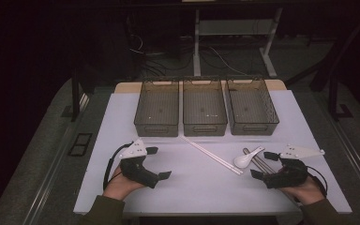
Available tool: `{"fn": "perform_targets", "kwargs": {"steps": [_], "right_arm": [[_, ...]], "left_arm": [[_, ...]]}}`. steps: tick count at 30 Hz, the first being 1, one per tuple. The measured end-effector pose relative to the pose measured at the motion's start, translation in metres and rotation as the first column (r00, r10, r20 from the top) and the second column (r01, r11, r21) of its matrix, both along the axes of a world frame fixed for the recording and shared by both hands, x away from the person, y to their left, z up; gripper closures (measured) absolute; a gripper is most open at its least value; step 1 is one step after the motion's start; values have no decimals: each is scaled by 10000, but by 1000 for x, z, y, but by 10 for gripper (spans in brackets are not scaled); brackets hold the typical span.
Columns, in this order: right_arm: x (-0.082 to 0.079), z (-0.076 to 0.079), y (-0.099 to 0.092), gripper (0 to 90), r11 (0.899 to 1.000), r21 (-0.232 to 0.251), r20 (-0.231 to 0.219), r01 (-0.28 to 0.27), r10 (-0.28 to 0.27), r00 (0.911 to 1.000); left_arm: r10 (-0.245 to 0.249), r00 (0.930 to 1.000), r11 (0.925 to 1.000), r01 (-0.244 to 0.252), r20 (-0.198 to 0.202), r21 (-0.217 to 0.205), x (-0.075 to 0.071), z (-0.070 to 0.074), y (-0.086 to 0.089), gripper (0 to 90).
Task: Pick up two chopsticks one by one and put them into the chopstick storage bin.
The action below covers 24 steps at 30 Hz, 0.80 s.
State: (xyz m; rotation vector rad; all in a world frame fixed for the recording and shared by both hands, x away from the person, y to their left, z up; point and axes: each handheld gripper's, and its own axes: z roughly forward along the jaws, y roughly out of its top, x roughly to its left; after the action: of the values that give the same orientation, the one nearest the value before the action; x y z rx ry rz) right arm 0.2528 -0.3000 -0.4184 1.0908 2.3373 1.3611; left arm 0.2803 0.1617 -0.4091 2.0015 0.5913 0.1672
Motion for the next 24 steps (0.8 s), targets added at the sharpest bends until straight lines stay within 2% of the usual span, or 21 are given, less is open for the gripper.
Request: {"fn": "perform_targets", "kwargs": {"steps": [6, 11, 24], "right_arm": [[2, 3, -1, 102, 10000, 55, -11, -53, 53, 10000], [5, 6, -3, 103, 9998, 181, -179, -90, 93, 9998], [17, 16, 8, 103, 9988, 247, -353, -414, 422, 9985]], "left_arm": [[39, 10000, 10000, -39, 31, 87, -4, 0, 2, 0], [125, 9999, 9999, -124, 35, -85, -5, 0, 3, 0], [-140, 9999, 9999, 140, 69, 28, -4, 1, -3, 0]]}}
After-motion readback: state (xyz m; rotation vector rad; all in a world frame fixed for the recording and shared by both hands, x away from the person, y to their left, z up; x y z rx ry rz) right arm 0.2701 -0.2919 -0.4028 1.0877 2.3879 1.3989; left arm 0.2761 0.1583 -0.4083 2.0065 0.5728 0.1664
